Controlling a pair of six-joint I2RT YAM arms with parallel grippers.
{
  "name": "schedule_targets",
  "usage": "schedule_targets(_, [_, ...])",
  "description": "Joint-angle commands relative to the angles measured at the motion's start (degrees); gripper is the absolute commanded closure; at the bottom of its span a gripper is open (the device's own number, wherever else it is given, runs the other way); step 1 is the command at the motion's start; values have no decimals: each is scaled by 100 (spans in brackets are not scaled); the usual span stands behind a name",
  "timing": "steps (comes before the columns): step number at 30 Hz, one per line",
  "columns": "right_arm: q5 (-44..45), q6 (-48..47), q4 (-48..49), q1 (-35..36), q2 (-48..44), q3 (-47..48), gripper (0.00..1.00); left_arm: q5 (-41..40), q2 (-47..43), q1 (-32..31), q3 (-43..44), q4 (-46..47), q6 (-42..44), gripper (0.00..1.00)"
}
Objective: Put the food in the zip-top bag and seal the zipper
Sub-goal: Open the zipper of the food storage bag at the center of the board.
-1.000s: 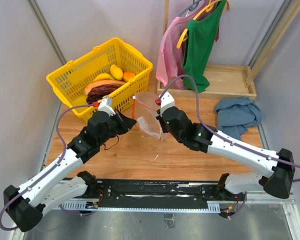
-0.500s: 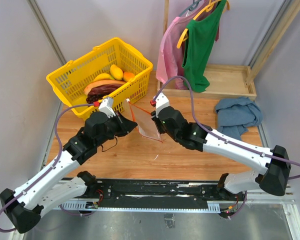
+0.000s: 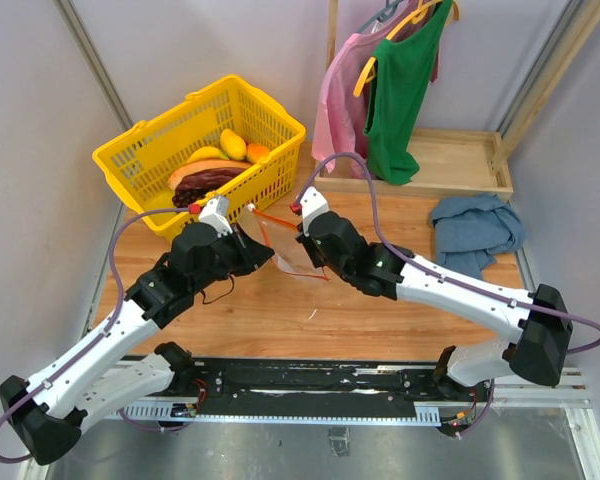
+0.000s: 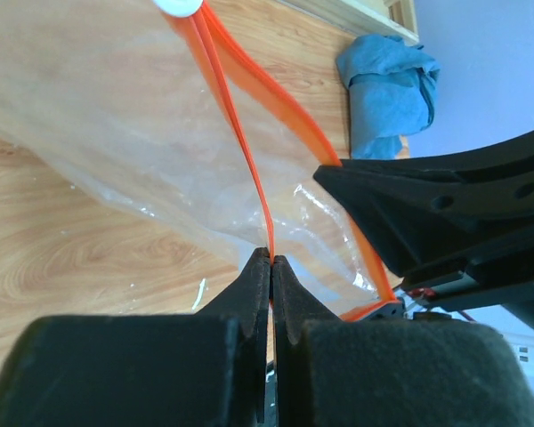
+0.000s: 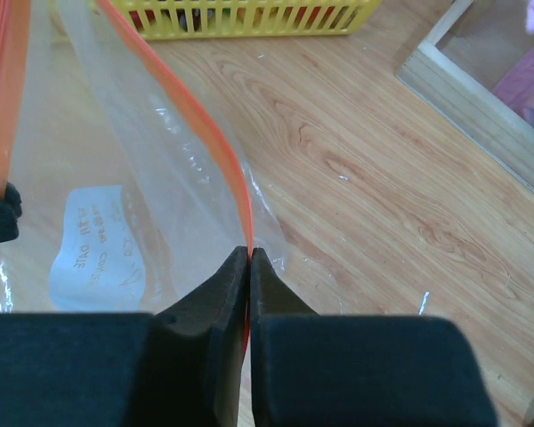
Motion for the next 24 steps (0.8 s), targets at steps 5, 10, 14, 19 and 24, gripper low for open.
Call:
schedule_targets(5, [396, -68, -154, -84, -361, 204, 99, -321, -155, -48, 189, -480, 303, 100])
schedule_targets(10, [981, -124, -392, -122, -402, 299, 99, -313, -28, -49, 234, -569, 395, 100])
schedule_targets(14, [560, -292, -490, -235, -546, 374, 98, -591, 111, -48, 440, -847, 506, 100])
schedule_targets(19, [874, -233, -800, -309, -570, 440, 98, -615, 237, -48, 567, -981, 564, 100])
schedule_targets(24, [443, 129, -696, -472, -542, 204, 85, -92, 286, -48, 502, -619, 625, 100])
